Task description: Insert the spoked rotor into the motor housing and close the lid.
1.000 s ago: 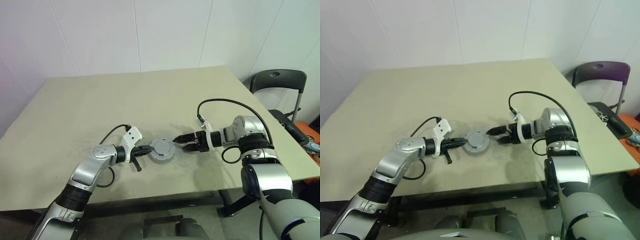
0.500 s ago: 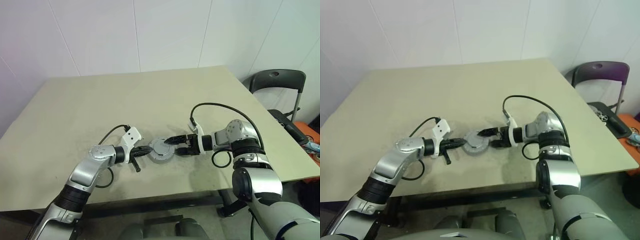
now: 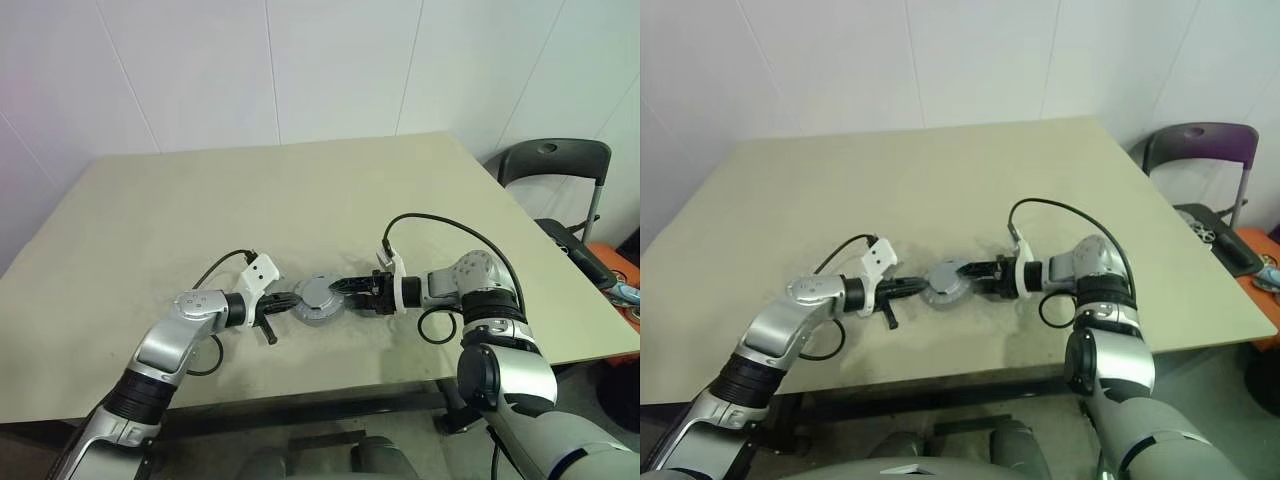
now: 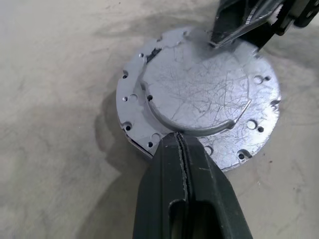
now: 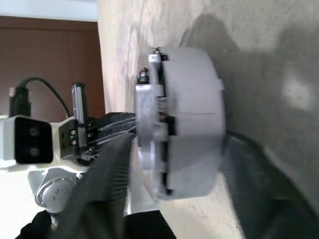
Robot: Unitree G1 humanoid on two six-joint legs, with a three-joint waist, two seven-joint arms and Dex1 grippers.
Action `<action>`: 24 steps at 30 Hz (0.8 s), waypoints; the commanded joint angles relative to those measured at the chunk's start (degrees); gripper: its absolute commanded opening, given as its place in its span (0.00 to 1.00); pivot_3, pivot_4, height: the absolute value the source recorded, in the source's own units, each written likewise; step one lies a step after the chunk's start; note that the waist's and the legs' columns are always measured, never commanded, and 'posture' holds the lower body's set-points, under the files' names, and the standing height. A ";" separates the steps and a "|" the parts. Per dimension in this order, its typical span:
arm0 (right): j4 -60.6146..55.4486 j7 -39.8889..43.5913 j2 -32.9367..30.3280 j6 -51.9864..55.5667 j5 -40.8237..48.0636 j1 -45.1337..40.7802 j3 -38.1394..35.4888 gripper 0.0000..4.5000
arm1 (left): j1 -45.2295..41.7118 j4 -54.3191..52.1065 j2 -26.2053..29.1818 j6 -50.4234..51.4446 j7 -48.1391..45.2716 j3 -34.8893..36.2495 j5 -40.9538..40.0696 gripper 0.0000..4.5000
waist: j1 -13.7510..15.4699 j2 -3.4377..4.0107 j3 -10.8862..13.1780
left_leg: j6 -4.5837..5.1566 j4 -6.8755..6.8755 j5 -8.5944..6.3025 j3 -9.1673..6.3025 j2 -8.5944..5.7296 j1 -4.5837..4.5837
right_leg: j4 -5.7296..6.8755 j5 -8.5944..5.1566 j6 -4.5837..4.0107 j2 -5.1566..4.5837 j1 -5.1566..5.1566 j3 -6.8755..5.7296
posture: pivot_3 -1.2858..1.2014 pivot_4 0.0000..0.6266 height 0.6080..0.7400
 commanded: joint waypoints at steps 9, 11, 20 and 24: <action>-3.82 -0.88 1.59 1.47 4.46 -0.87 -1.70 0.31 | 0.54 -0.19 -0.50 1.09 -0.47 -0.52 -0.51 0.00 | 0.03 0.02 -0.02 | 0.00 0.00 0.00 0.01 0.00 0.03 | 0.00 -0.01 0.01 0.00 0.03 0.00 | 0.52 0.00 1.00; -3.97 -1.01 1.74 1.50 4.57 -0.94 -1.75 0.31 | 0.83 -1.01 -1.35 1.22 -0.09 0.77 -1.87 0.00 | 0.03 0.02 -0.02 | 0.00 0.01 0.00 0.01 0.00 0.03 | 0.00 0.00 0.00 0.00 0.03 0.00 | 0.52 0.00 1.00; -5.63 -1.38 2.04 2.50 6.14 -1.52 -3.70 0.31 | 3.00 -9.52 -9.34 15.91 6.91 21.73 -23.05 0.00 | 0.01 -0.01 -0.01 | 0.00 0.18 0.01 -0.06 0.01 -0.79 | 0.14 0.08 0.05 -0.04 -0.74 -0.01 | 0.52 0.00 1.00; -6.35 -1.17 1.82 2.47 6.80 -2.20 -4.12 0.31 | 5.70 -10.31 -10.97 19.23 11.80 30.67 -30.84 0.00 | -0.07 0.00 -0.01 | 0.00 0.13 0.01 0.00 0.02 -0.76 | 0.14 0.08 0.05 -0.03 -0.77 0.04 | 0.52 0.00 1.00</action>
